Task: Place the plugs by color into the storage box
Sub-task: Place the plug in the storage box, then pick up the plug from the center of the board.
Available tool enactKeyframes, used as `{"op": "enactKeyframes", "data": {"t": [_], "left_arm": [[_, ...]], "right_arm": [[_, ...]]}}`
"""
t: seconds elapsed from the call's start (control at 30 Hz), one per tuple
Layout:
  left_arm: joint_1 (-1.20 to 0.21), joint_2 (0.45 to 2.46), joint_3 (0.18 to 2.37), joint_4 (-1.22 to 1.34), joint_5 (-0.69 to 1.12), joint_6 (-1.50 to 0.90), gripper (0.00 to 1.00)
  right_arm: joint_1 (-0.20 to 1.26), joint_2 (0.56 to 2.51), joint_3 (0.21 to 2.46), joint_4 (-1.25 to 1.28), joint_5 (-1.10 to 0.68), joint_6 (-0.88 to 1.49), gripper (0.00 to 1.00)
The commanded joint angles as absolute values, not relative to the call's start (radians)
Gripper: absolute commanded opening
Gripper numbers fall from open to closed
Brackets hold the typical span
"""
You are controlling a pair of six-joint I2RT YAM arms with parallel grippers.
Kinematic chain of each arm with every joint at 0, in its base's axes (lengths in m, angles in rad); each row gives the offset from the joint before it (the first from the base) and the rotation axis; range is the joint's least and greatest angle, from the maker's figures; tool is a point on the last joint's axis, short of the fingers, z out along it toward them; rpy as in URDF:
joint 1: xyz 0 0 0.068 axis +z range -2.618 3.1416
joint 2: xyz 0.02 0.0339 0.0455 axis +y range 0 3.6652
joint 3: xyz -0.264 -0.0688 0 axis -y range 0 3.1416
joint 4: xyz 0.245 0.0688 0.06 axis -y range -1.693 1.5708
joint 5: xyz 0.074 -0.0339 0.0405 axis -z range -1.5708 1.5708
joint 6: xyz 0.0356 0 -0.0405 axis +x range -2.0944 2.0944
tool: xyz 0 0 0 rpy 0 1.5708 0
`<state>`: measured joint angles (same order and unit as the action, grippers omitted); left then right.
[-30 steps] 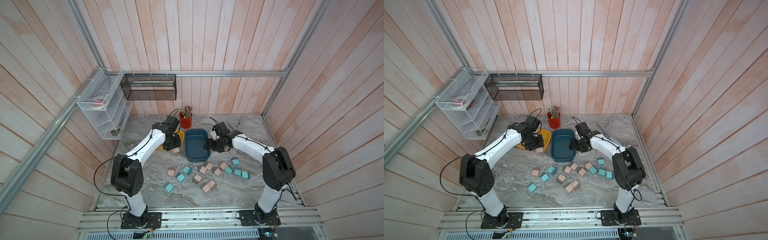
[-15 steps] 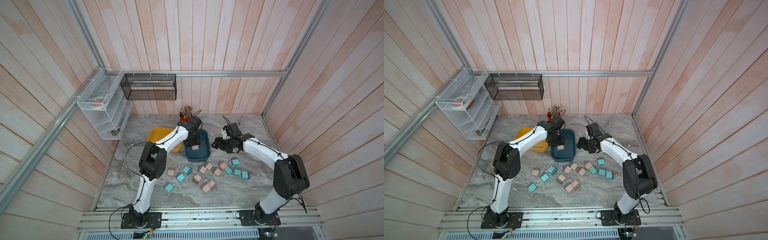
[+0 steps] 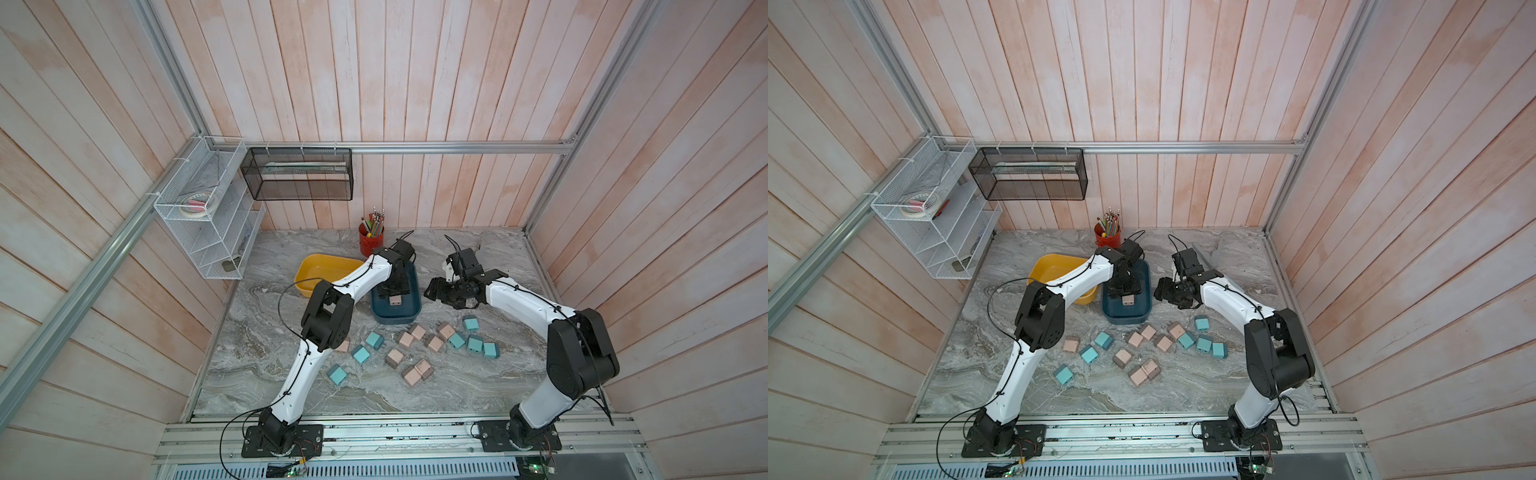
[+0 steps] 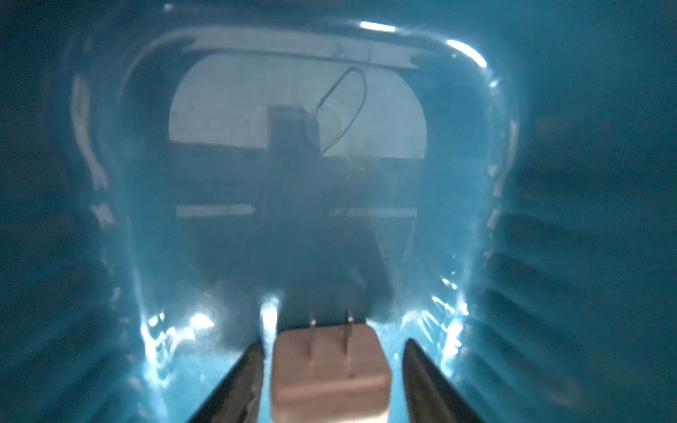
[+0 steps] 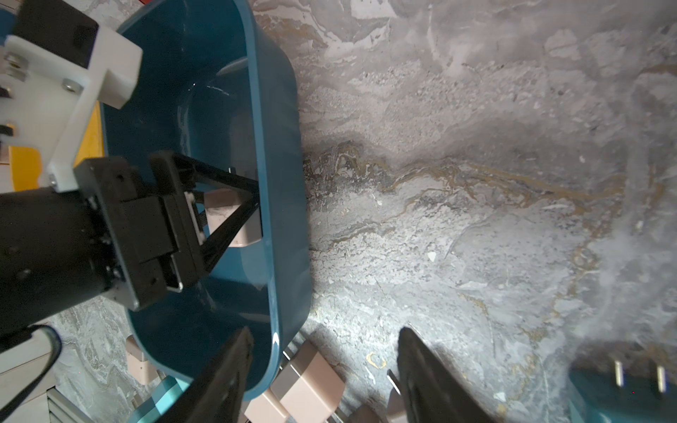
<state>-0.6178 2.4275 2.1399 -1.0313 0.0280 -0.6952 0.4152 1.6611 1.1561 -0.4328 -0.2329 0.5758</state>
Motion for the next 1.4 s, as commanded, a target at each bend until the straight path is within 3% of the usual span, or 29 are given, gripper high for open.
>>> {"op": "enactKeyframes", "data": {"t": [0.0, 0.27, 0.4, 0.67, 0.9, 1.37], "left_arm": [[-0.624, 2.404, 2.199, -1.066, 0.023, -0.68, 0.8], [-0.601, 2.141, 2.215, -1.214, -0.034, -0.625, 0.83], [-0.561, 1.92, 1.98, -1.208, -0.063, -0.575, 0.83], [-0.495, 1.565, 1.395, -1.101, -0.011, -0.488, 0.93], [-0.493, 1.493, 1.086, -0.923, 0.066, -0.526, 0.93], [-0.493, 1.579, 0.906, -0.715, 0.081, -0.529, 0.67]], "right_arm": [[0.414, 1.646, 1.149, -0.428, -0.216, 0.581, 0.67], [0.413, 1.655, 1.157, -0.406, -0.221, 0.586, 0.67], [0.414, 1.663, 1.141, -0.382, -0.241, 0.598, 0.67], [0.416, 1.667, 1.129, -0.348, -0.26, 0.615, 0.67], [0.428, 1.682, 1.138, -0.351, -0.268, 0.61, 0.67], [0.435, 1.66, 1.109, -0.364, -0.255, 0.595, 0.67]]}}
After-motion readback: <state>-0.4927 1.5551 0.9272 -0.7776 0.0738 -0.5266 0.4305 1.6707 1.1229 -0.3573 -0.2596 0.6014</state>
